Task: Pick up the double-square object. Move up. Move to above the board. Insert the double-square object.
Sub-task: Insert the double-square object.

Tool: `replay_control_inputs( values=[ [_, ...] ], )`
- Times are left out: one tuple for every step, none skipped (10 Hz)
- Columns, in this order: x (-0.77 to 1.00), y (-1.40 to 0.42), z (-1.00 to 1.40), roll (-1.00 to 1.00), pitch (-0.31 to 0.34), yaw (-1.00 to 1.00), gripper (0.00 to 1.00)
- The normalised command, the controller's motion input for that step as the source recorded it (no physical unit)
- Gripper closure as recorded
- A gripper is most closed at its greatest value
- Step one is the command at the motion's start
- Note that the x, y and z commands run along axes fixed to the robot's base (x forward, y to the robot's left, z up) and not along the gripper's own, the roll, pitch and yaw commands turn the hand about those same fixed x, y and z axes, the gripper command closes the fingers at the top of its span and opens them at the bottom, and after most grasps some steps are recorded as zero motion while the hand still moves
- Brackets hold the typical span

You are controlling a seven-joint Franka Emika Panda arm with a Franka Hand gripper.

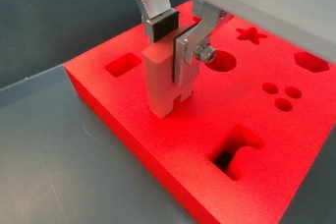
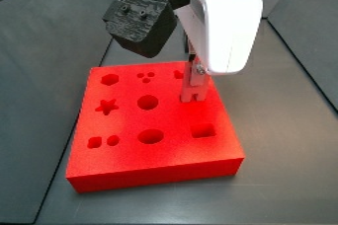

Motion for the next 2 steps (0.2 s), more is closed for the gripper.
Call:
replay_control_inputs(
  values=[
    [-0.02, 0.0, 0.0, 0.0, 0.0, 0.0, 1.0],
    [0.0, 0.0, 0.0, 0.0, 0.0, 0.0, 1.0]
  ],
)
